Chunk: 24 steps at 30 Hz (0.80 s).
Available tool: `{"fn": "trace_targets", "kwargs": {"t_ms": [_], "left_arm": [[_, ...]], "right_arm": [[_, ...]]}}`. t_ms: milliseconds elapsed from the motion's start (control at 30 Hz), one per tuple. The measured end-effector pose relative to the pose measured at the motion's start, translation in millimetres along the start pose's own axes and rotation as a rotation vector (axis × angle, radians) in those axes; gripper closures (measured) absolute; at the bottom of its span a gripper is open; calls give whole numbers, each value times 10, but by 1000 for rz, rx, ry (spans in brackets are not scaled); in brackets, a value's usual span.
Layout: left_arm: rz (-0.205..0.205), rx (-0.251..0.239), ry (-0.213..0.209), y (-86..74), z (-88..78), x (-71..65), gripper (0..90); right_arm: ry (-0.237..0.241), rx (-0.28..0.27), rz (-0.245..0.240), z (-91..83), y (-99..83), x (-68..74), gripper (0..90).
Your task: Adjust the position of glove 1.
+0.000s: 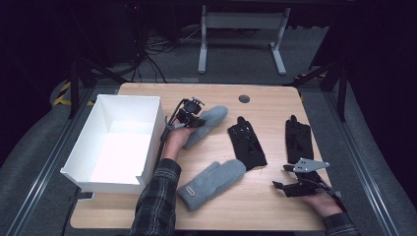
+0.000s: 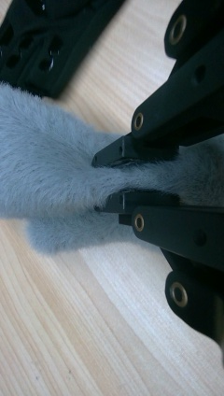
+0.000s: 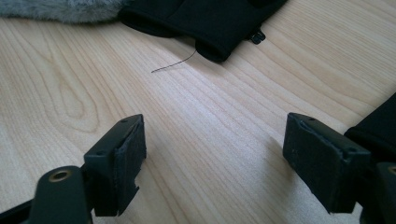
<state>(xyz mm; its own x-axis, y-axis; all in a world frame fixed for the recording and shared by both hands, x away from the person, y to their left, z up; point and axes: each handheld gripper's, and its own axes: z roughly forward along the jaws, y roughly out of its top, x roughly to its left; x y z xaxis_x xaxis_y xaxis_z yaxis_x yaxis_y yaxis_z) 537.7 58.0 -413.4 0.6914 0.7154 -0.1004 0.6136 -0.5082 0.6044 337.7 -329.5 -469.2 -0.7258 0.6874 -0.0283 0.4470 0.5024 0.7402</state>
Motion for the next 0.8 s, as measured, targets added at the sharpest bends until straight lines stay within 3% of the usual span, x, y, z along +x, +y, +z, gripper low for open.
{"fn": "trace_targets", "kwargs": {"t_ms": [200,433,633,800], "left_arm": [[-15,1,-23,1,-132,-124,820],[-6,-6,-50,-24,-337,-310,822],[-3,-15,-82,-99,-493,-487,822],[12,-11,-84,-194,-602,-647,822]], "right_arm": [[1,0,0,0,0,0,221],[0,0,0,0,0,0,220],[0,0,0,0,0,0,221],[0,0,0,0,0,0,221]]}}
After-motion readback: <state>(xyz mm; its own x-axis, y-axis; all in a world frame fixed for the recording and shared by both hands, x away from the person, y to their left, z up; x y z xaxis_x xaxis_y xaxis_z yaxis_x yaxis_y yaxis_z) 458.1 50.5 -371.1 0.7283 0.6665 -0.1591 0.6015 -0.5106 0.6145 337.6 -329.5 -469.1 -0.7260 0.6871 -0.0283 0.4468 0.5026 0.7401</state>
